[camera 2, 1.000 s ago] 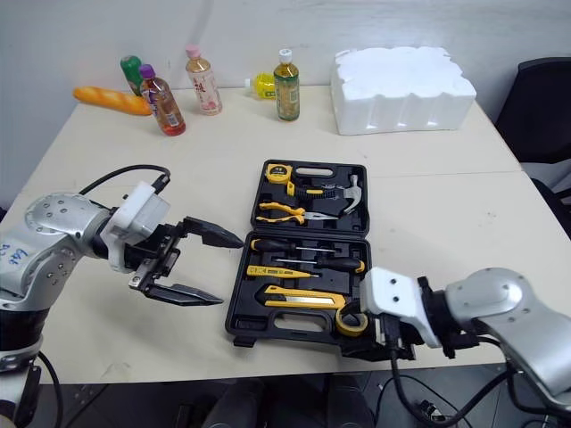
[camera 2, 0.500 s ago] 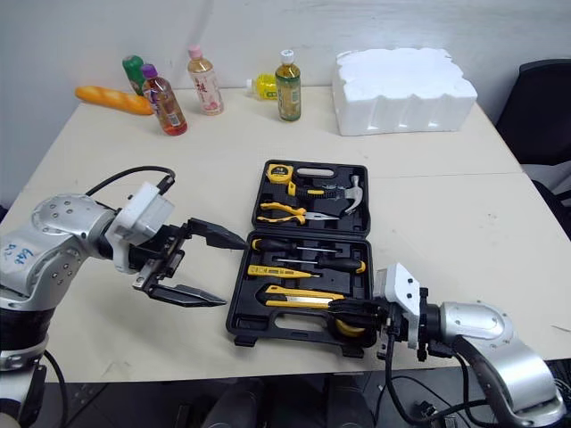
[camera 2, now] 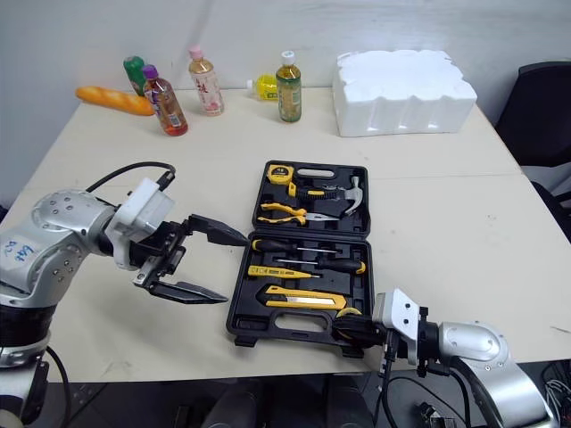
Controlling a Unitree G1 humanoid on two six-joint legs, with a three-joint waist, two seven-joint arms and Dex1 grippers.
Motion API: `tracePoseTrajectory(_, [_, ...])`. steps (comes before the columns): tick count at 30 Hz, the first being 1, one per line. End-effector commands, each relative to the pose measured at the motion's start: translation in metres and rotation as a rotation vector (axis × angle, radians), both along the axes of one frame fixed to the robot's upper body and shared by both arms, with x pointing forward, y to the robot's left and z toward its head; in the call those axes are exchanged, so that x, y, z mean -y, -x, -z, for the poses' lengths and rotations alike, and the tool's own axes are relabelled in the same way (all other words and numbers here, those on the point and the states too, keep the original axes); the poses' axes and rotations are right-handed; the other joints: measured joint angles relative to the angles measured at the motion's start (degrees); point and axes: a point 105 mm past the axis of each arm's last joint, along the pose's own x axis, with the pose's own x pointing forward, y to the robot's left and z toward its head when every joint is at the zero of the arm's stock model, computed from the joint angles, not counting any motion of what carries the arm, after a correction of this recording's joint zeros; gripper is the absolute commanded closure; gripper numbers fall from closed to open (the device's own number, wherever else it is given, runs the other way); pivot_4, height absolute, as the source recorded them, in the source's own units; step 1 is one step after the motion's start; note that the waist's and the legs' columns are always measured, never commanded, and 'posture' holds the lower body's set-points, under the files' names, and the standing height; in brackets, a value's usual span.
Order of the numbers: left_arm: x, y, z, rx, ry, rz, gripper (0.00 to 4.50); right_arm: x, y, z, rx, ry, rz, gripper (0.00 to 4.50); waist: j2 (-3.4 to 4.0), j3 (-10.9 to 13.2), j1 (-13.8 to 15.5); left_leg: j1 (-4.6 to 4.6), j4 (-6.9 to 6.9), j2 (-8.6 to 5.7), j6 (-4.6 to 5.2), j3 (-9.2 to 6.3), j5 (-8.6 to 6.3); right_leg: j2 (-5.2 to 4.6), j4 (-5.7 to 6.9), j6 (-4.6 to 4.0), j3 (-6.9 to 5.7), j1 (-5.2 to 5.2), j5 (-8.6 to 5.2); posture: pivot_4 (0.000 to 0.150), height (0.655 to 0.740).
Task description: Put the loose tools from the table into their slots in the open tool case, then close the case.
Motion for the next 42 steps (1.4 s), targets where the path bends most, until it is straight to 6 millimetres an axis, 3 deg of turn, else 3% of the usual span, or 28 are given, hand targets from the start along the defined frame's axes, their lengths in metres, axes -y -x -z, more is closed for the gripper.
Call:
tracePoseTrajectory(1, [0.002, 0.001, -0.005, 0.024, 0.006, 0.011, 0.0, 0.018, 0.005, 0.033, -0.174, 0.017, 0.117, 4.4, -0.19, -0.1, 0.1, 0.02, 0.0, 0.0, 0.02, -0.03, -0.01, -0.02, -0.01, 0.0, 0.02, 0.03, 0.0, 0.15, 0.7383])
tracePoseTrajectory(7, [0.002, 0.0, -0.005, 0.028, 0.01, 0.008, 0.0, 0.019, 0.01, 0.036, -0.179, 0.023, 0.096, 4.4, -0.21, -0.1, 0.5, 0.02, 0.0, 0.01, 0.04, -0.11, -0.04, -0.07, -0.04, -0.02, 0.06, 0.07, -0.01, 0.15, 0.7383])
tracePoseTrajectory(10, [0.003, 0.0, -0.005, 0.028, 0.012, 0.005, 0.0, 0.015, 0.009, 0.026, -0.154, -0.003, 0.081, 4.4, -0.21, -0.1, 0.8, 0.02, 0.0, 0.0, 0.04, -0.12, -0.04, -0.07, -0.03, -0.02, 0.06, 0.07, -0.01, 0.15, 0.7383])
tracePoseTrajectory(17, [-0.005, -0.013, -0.002, 0.021, 0.005, -0.075, 0.0, 0.011, -0.01, -0.04, -0.02, -0.079, 0.079, 4.4, -0.04, 0.0, 1.1, -0.06, 0.02, -0.01, 0.04, -0.1, -0.04, -0.07, 0.02, -0.02, 0.06, -0.03, -0.01, 0.15, 0.7383])
tracePoseTrajectory(21, [-0.032, -0.042, 0.011, 0.027, -0.01, -0.26, 0.0, 0.044, -0.04, -0.082, 0.065, -0.05, 0.216, 4.4, 0.14, 0.1, 0.9, -0.06, 0.01, -0.01, 0.05, 0.01, -0.04, -0.05, 0.06, -0.01, 0.01, -0.1, 0.0, 0.15, 0.7383])
tracePoseTrajectory(23, [-0.043, -0.054, 0.016, 0.039, -0.018, -0.325, 0.0, 0.055, -0.051, -0.086, 0.081, -0.005, 0.263, 4.4, 0.16, 0.1, 1.0, -0.05, -0.03, 0.0, 0.07, 0.04, -0.05, -0.01, 0.08, -0.01, -0.05, -0.13, 0.0, 0.15, 0.7383])
tracePoseTrajectory(26, [-0.052, -0.072, 0.025, 0.051, -0.043, -0.41, 0.87, 0.075, -0.072, -0.076, 0.094, 0.116, 0.355, 4.5, 0.16, 0.1, 1.1, -0.12, -0.04, 0.07, 0.04, -0.04, -0.04, 0.03, 0.06, -0.11, -0.06, -0.19, -0.06, 0.15, 0.7383])
tracePoseTrajectory(29, [-0.065, -0.1, 0.05, 0.072, -0.131, -0.538, 2.22, 0.095, -0.106, -0.064, 0.107, 0.223, 0.479, 4.5, 0.16, 0.1, 1.1, -0.16, 0.02, -0.06, 0.0, 0.1, 0.02, 0.02, 0.08, -0.06, -0.15, -0.24, -0.03, 0.15, 0.7383])
tracePoseTrajectory(34, [-0.051, -0.12, 0.064, 0.042, -0.127, -0.578, 4.47, 0.089, -0.122, -0.047, 0.087, 0.298, 0.446, 4.5, 0.17, 0.1, 1.1, -0.28, 0.03, -0.3, 0.19, 0.19, 0.12, 0.0, 0.09, 0.15, -0.09, -0.3, 0.08, 0.15, 0.7383])
tracePoseTrajectory(38, [-0.042, -0.134, 0.087, 0.039, -0.168, -0.629, 4.47, 0.073, -0.134, -0.047, 0.108, 0.3, 0.403, 4.5, 0.17, 0.1, 1.0, -0.55, 0.05, -0.29, 0.18, 0.34, 0.12, -0.02, 0.4, 0.18, -0.14, -0.68, 0.1, 0.15, 0.7383])
tracePoseTrajectory(42, [-0.021, -0.135, 0.091, 0.025, -0.129, -0.591, 4.47, 0.054, -0.142, -0.051, 0.125, 0.279, 0.355, 4.5, 0.17, 0.1, 0.7, -0.56, 0.15, -0.27, 0.18, 0.73, 0.12, -0.07, 0.6, 0.2, -0.16, -0.86, 0.11, 0.15, 0.7383])
